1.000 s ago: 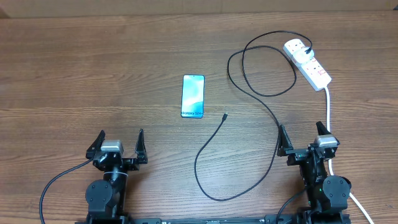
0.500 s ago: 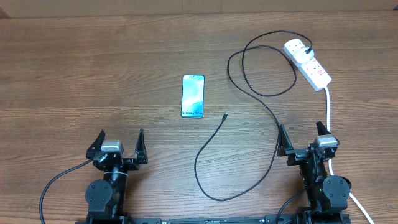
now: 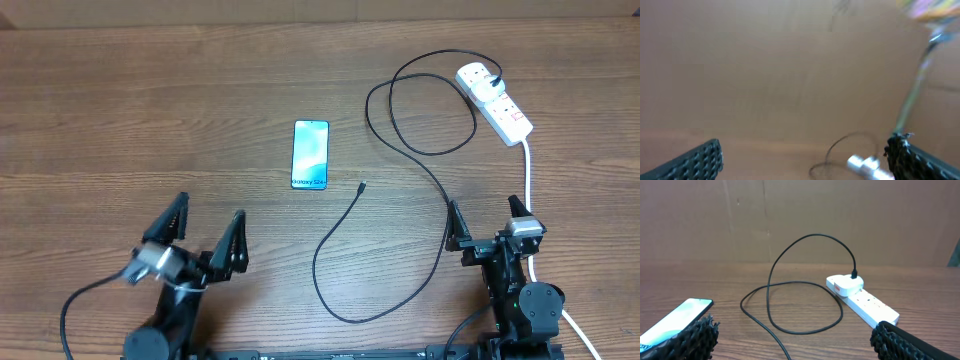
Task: Plug charger to phone and switch on socket
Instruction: 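Move the left gripper forward over the phone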
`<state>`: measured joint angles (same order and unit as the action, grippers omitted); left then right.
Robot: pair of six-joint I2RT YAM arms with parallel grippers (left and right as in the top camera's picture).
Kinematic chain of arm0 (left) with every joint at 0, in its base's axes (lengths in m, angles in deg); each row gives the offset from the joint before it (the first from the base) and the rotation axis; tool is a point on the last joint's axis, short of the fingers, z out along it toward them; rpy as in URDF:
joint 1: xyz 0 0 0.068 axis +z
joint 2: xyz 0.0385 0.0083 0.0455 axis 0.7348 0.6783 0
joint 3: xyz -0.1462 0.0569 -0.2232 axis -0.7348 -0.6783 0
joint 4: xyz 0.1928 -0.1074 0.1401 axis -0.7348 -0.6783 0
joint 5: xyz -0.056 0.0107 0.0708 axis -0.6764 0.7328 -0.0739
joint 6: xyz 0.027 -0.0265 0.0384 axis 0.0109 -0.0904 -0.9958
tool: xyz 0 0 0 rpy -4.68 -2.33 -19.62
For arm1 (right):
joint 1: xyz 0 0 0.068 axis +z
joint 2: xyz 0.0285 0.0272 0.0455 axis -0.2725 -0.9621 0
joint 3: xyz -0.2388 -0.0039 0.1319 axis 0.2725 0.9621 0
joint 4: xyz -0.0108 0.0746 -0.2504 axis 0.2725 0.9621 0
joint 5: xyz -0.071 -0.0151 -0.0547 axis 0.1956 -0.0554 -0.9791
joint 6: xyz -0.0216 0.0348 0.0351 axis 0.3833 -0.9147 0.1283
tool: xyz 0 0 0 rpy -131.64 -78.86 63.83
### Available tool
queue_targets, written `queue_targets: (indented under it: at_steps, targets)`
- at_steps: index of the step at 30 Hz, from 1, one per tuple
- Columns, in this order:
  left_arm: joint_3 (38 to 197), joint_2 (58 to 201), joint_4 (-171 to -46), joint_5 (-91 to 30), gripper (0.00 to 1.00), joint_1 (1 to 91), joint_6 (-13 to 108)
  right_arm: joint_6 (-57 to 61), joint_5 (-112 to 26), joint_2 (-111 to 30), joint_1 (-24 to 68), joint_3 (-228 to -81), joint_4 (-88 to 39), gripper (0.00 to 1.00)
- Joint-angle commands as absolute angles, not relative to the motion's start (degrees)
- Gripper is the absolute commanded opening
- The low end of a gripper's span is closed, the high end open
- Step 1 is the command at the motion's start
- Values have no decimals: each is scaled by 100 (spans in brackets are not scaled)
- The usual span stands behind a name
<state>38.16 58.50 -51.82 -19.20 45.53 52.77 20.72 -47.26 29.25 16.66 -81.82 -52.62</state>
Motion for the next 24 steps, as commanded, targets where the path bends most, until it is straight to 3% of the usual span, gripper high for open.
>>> queue_targets:
  at_steps: [1,6,12,18,19,24]
  targets:
    - [3803,5799,-4043,-2209,100,4579,5752,2096,-4779,2982,1705,-8123,-5290,100]
    - [4017,5799,-3608,-2036,100,4581,5754,2096,-4779,2982,1705,-8123,-5288,100]
    - [4795,5874,-4489,-1776,100,4581,5728,2096,-4779,2982,1705,-8123,-5290,100]
    - [6574,6835,-7210,-1566,100,4581,4932,2096,-4777,2982,1705,-8123,-5290,100]
    - [7418,7513,-8412,-1465,100,4581,4729,2096,-4779,2982,1705,-8123,-5290,100]
    - [9390,9410,-10545,-1935,100,4577,4163,2096,-4777,2982,1705,-8123,-5290,100]
